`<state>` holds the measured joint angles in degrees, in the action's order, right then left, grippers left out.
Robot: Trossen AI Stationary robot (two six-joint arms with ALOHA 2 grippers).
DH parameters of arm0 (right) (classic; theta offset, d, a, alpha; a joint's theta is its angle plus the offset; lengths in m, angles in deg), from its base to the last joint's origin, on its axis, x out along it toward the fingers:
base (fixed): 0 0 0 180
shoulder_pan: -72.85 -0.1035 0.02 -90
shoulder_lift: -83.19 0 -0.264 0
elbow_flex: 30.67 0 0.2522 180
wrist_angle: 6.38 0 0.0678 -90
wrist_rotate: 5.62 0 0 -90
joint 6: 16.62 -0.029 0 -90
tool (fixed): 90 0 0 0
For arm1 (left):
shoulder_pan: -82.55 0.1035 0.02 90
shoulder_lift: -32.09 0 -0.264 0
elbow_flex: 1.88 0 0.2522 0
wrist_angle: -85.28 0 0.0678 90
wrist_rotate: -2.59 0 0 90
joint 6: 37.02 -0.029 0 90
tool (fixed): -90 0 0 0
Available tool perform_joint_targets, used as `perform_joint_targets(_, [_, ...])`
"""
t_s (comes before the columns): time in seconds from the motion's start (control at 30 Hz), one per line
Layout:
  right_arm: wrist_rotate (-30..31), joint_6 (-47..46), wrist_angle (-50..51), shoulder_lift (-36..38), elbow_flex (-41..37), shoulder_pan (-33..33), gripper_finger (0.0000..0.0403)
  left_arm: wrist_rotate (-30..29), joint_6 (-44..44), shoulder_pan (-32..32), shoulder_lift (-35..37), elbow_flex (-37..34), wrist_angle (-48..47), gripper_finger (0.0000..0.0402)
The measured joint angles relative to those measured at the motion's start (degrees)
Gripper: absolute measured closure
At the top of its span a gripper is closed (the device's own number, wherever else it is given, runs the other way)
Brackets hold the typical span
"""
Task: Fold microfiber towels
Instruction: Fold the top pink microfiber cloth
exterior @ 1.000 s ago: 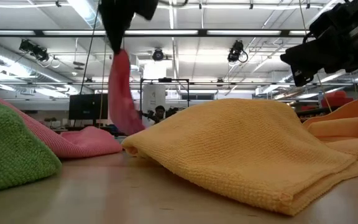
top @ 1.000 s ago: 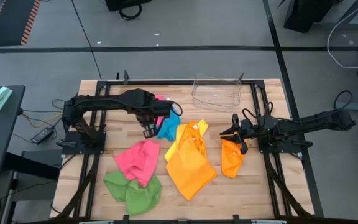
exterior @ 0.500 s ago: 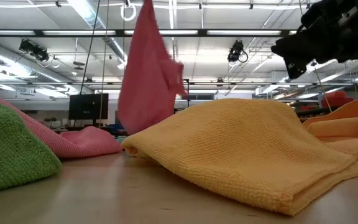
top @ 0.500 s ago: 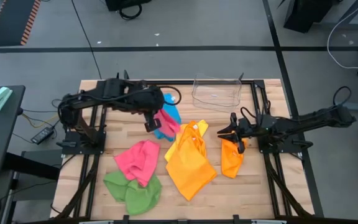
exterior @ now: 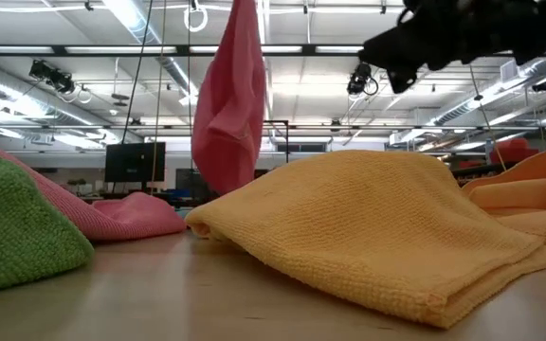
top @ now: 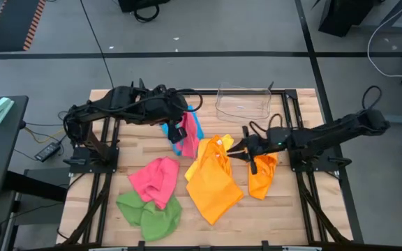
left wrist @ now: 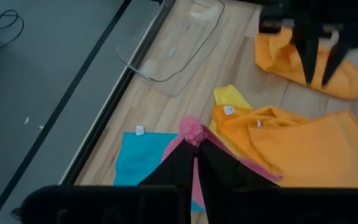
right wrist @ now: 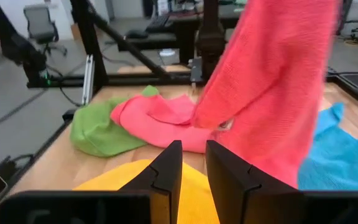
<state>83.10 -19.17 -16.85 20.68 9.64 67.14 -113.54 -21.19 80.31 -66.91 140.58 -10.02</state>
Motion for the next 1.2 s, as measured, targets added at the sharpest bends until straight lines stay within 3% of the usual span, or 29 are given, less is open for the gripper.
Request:
perform_joint_targets(0.27, [4.5,4.3,5.8,-10.4,10.3,-3.1,0.0308,0.0,0.1,-0.3,0.0,0.0,1.4,0.0394])
perform_joint_targets(0.5, [15.8,8.3,6.9,-15.1,15.0,-6.7,0.025,0.0,-0.8,-0.3,0.0,0.0,4.5,0.0379])
perform_joint_targets(0.7, [20.0,5.7,6.8,-19.5,17.5,-6.8,0.0208,0.0,-2.7,-0.3,0.0,0.0,6.2,0.0394])
perform_joint_targets(0.87, [24.9,5.6,6.6,-22.5,18.5,-6.7,0.0206,0.0,-5.0,-0.6,0.0,0.0,7.7,0.0386])
perform_joint_targets(1.03, [25.5,4.2,6.3,-24.3,19.3,-6.3,0.0217,0.0,-6.6,-0.6,0.0,0.0,7.7,0.0372])
perform_joint_targets(1.2, [25.5,2.3,6.3,-26.2,20.2,-5.5,0.0237,0.2,-9.3,-0.6,0.0,0.0,7.7,0.0391])
